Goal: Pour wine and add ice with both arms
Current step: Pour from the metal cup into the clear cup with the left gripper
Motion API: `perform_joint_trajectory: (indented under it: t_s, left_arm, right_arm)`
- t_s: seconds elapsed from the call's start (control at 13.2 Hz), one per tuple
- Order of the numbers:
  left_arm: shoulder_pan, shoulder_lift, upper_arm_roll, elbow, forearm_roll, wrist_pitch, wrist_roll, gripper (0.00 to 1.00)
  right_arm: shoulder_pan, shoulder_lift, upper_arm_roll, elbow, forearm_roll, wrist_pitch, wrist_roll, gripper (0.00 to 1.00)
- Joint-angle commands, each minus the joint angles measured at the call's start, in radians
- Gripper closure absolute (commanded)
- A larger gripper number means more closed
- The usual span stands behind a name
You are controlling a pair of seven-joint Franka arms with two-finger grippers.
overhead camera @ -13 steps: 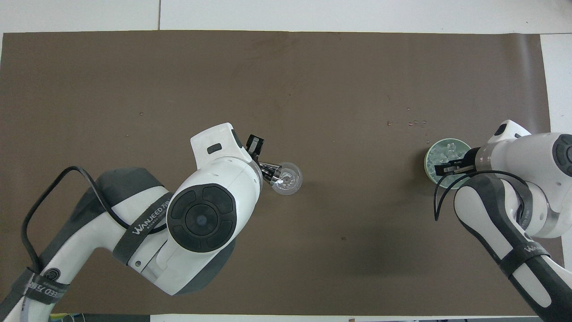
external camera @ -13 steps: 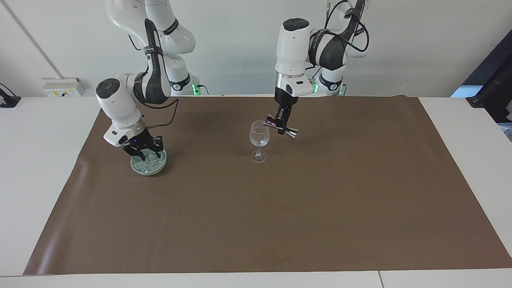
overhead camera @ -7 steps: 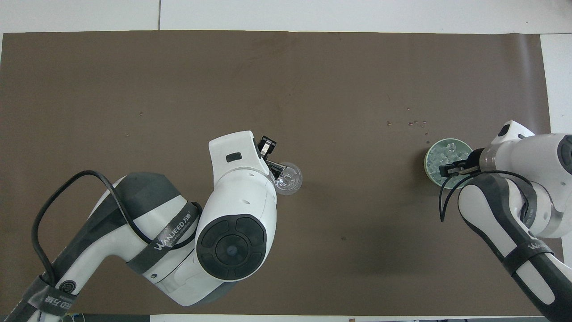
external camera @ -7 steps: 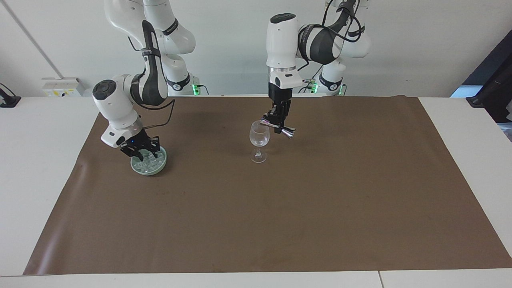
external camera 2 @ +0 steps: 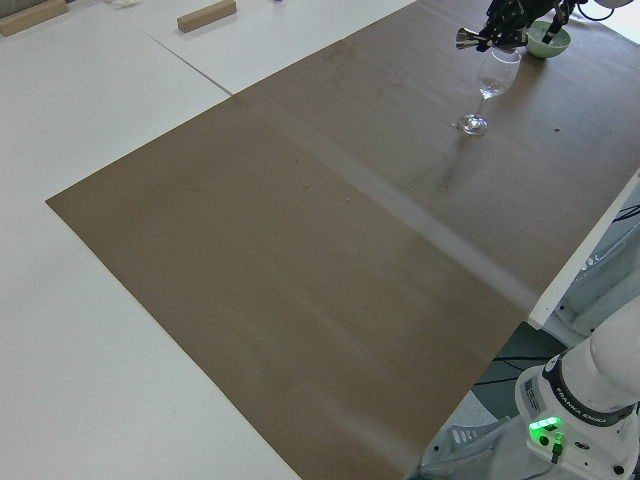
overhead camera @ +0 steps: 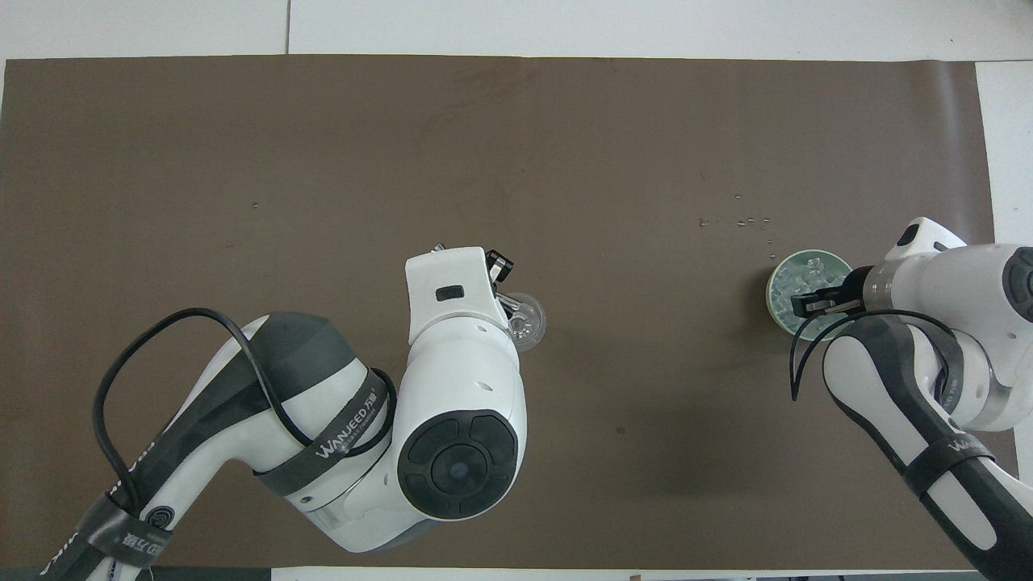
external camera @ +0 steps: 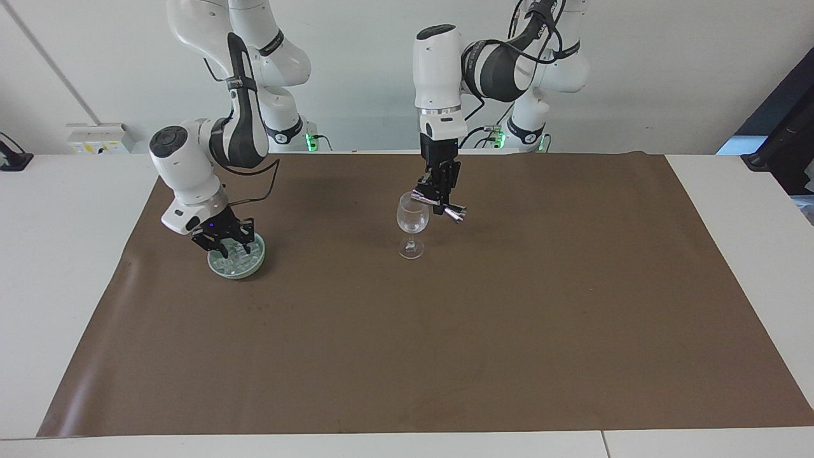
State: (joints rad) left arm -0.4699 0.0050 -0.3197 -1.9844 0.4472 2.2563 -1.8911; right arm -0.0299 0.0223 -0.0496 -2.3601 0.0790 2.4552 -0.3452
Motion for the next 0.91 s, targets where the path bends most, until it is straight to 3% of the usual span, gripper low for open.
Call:
perform_joint_trajectory:
  t_s: [0.0,0.15,0.83]
  left_arm:
    - [-0.012,0.006,0.008,0.016,0.024,0.005,-0.017,1.00]
    - [-0.006,0.009,0.008,0.022,0.004,0.003,-0.023,1.00]
    - [0.097,-0.019,0.022,0.022,-0.448,-0.003,0.061,1.00]
  right_arm:
    - [-0.002,-0.008,0.004,-0.033,0.024,0.027,-0.026,0.45]
    - [-0.002,-0.010,0.004,-0.034,0.024,0.027,-0.026,0.45]
    - [0.001,-0.012,0.004,-0.036,0.024,0.027,-0.023,0.50]
